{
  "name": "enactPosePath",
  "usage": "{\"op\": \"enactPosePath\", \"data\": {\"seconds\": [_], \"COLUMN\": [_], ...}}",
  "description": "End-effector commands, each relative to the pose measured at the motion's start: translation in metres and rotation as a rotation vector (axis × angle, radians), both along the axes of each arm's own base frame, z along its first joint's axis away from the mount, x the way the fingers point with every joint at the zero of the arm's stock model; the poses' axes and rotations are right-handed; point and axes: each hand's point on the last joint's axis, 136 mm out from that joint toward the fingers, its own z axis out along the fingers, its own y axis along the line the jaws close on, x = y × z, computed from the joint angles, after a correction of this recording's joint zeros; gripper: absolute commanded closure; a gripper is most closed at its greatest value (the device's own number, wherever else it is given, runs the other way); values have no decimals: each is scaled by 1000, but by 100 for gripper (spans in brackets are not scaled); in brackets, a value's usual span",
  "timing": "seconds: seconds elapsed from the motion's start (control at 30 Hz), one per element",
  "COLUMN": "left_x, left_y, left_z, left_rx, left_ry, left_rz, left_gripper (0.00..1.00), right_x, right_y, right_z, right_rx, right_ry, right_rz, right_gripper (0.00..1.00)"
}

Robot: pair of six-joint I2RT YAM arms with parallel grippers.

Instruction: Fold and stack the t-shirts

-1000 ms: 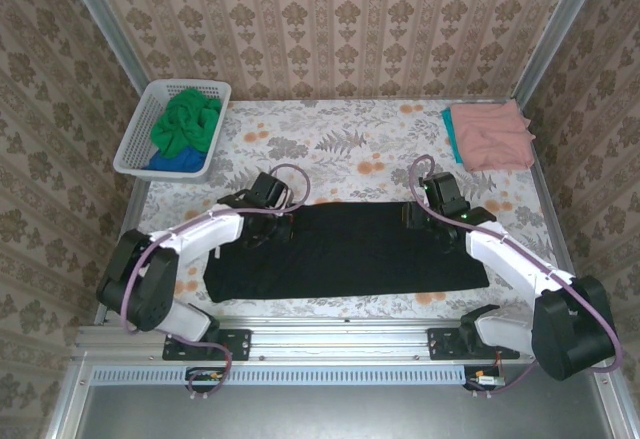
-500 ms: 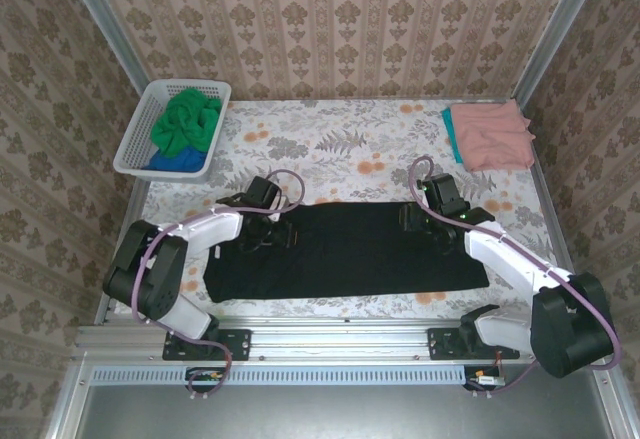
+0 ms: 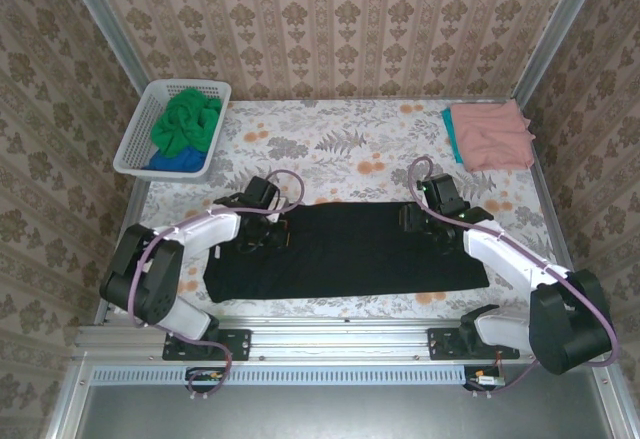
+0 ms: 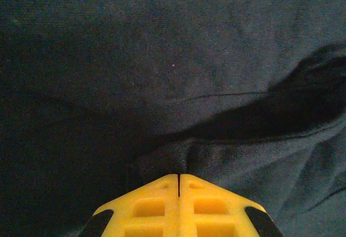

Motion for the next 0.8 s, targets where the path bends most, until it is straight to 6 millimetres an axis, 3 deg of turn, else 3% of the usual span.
{"op": "enactPosePath", "data": {"seconds": [0.0, 0.2, 0.3, 0.53, 0.77], "left_x": [0, -4, -9, -55, -88], "left_y": [1, 10, 4, -15, 7], "left_z": [25, 35, 41, 79, 91], "left_rx": [-6, 6, -15, -10, 97], "left_ry": [-40, -70, -65, -119, -152], "left_rz": [-9, 13, -1, -92, -118], "left_gripper": [100, 100, 100, 100, 100], "right_x": [0, 0, 1, -2, -1], "right_y": [1, 1, 1, -1, -3], "right_z": [-2, -5, -4, 1, -1], "right_rx": [17, 14, 18, 27, 14], "right_ry": [9, 15, 12, 24, 80], "right_rz": [-9, -8, -7, -31, -48], "right_gripper": [45, 45, 45, 44, 44]}}
